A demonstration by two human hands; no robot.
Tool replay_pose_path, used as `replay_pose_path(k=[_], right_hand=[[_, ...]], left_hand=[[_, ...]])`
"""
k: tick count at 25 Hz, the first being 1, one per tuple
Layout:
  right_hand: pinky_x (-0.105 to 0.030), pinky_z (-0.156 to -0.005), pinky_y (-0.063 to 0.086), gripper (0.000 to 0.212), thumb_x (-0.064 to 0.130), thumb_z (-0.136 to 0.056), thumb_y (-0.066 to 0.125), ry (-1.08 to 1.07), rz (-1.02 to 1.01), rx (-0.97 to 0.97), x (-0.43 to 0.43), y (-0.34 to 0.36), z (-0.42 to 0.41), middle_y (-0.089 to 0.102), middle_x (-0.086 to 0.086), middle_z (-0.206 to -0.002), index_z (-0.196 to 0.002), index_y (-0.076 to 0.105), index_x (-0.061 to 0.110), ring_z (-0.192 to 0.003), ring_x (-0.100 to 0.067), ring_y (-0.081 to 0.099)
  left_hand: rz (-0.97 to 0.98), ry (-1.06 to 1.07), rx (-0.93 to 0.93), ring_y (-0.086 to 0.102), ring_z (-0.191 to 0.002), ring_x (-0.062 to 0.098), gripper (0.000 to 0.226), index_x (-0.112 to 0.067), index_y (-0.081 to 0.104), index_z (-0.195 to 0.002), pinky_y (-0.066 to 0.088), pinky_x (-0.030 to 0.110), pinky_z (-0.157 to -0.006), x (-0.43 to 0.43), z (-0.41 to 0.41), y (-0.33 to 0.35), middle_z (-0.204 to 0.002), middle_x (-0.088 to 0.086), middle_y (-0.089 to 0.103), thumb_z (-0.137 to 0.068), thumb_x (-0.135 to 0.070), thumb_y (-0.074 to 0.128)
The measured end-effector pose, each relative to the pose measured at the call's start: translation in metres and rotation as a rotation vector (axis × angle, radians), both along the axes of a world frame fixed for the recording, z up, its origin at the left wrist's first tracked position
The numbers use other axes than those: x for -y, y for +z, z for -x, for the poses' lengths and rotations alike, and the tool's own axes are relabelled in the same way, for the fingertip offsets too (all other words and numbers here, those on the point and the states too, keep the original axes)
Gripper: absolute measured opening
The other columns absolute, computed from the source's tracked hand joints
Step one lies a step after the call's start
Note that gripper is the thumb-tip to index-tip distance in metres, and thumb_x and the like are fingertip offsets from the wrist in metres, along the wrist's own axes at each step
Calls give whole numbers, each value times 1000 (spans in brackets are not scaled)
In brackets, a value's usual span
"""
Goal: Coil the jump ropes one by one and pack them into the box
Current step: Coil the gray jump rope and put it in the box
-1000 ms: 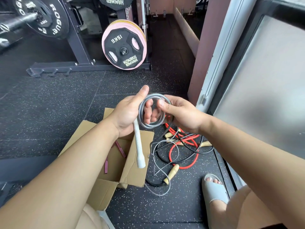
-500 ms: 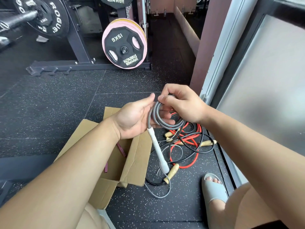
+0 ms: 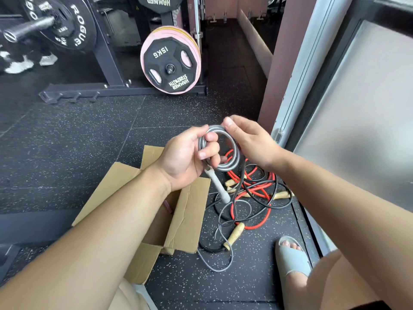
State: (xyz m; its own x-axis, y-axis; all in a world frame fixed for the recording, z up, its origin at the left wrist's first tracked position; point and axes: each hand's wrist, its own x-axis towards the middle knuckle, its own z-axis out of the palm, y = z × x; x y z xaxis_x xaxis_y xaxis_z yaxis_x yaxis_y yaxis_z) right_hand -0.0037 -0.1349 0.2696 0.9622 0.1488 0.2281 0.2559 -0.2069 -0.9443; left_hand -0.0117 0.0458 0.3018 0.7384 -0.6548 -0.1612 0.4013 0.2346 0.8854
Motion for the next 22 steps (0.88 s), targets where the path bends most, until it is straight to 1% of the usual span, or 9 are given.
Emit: replay_pose_path(k=[4,6,8,10,13,15,17,20,22], right_hand=[[-24,-50,35,19,27,-105,50,-31,-81,-130,12,-8,-3,43,2,-64,-95,53,12,-52,-12,34],[-21,-52,36,8,18,-105,50,-55,104,-26,9,-15,-1,47,6,-66,-99,56,19,-53,-7,38],[-27,-59,38,17,14,-105,47,-35,378,24,1,-22,5,52,2,-74,-106,56,28,-61,-13,44],[-33,-64,35,19,11,-103,45,26,650,-16,-8,-29,10,57,0,-79,-115,55,22,-70,-21,49],[-35,-70,32,9,11,-101,44,92,850,-42,-18,-32,12,53,-4,-83,-105,51,7,-78,-26,50],[-39,-79,38,14,15,-102,44,84,929,47,-19,-27,13,55,-7,-93,-106,54,7,-92,-29,55],[-39,-81,42,12,17,-101,47,111,967,183,-22,-17,15,49,-1,-88,-98,57,11,-92,-29,58],[-35,-74,48,16,27,-96,59,145,859,403,-20,4,18,49,8,-82,-96,69,16,-81,-22,59],[-24,-68,43,16,33,-90,72,110,717,420,-8,19,17,59,9,-77,-94,75,18,-72,-8,56]], left_hand=[[188,-59,-56,33,-46,13,17,-18,41,-81,45,36,-89,-14,-3,11,-49,-8,19,-90,-26,30],[293,-1,-84,33,-47,12,12,-17,40,-80,51,31,-77,-20,-6,13,-52,-7,18,-85,-23,31],[361,92,-78,37,-50,14,10,-16,41,-80,48,26,-63,-23,-13,13,-52,-6,27,-83,-21,33],[333,231,-19,46,-55,17,15,-14,42,-82,45,28,-65,-23,-21,11,-56,-3,39,-90,-18,31],[65,489,234,59,-62,19,28,-8,49,-87,49,30,-71,-21,-28,0,-63,1,61,-104,-12,28],[-261,547,482,67,-72,14,29,2,53,-98,49,23,-78,-17,-28,-9,-75,-3,72,-107,-12,29],[-640,487,738,63,-88,1,34,0,54,-111,40,13,-85,-14,-25,-14,-85,-18,71,-109,-21,27],[-1059,318,988,53,-96,12,27,-19,54,-100,37,33,-97,-21,-24,-17,-78,-21,66,-106,-32,31],[-1022,175,869,59,-77,21,26,-22,50,-85,49,46,-88,-25,-24,-14,-69,-9,64,-100,-38,37]])
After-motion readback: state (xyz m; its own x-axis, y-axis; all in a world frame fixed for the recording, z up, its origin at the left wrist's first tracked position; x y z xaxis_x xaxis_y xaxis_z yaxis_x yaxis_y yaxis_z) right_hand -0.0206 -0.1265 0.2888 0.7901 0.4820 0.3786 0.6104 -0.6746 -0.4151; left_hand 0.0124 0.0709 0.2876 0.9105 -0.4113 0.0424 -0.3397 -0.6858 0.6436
